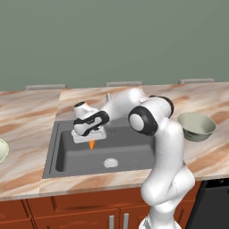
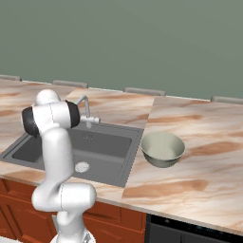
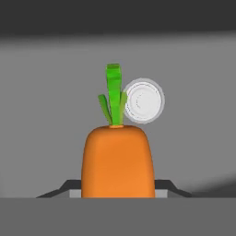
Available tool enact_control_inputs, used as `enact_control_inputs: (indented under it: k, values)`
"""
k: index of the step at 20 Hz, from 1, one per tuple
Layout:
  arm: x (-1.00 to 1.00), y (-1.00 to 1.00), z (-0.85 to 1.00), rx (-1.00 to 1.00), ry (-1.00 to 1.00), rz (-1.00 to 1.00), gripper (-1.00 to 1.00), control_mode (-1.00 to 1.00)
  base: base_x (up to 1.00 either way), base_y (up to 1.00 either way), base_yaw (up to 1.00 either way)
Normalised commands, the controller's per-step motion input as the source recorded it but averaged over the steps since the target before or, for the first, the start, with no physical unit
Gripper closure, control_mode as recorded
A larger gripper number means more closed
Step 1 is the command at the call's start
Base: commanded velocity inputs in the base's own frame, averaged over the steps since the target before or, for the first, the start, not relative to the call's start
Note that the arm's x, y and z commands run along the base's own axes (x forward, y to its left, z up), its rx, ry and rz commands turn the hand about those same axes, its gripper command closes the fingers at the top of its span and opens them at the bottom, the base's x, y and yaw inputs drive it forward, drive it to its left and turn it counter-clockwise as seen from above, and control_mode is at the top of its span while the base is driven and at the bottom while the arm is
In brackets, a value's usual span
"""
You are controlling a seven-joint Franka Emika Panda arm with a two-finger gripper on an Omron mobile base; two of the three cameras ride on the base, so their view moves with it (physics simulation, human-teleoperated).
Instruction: Pick the squashs from the cabinet and place them in one bowl. Pick the carrot from the sink and place it in the other bowl.
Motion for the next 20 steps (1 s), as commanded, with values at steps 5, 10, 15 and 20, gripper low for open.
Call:
enact_control_inputs:
  k: [5, 10, 15, 20]
  values:
    - [-0.15, 0.00, 0.34, -0.02, 0.10, 0.00, 1.00, -1.00, 0.00, 0.00, 0.00]
    - [-0.24, -0.01, 0.33, -0.05, 0.13, -0.03, 1.00, -1.00, 0.00, 0.00, 0.00]
    - [-0.28, -0.05, 0.30, -0.07, 0.16, -0.06, 1.00, -1.00, 0.00, 0.00, 0.00]
    - [-0.28, -0.12, 0.33, -0.01, 0.13, -0.08, 1.00, -1.00, 0.00, 0.00, 0.00]
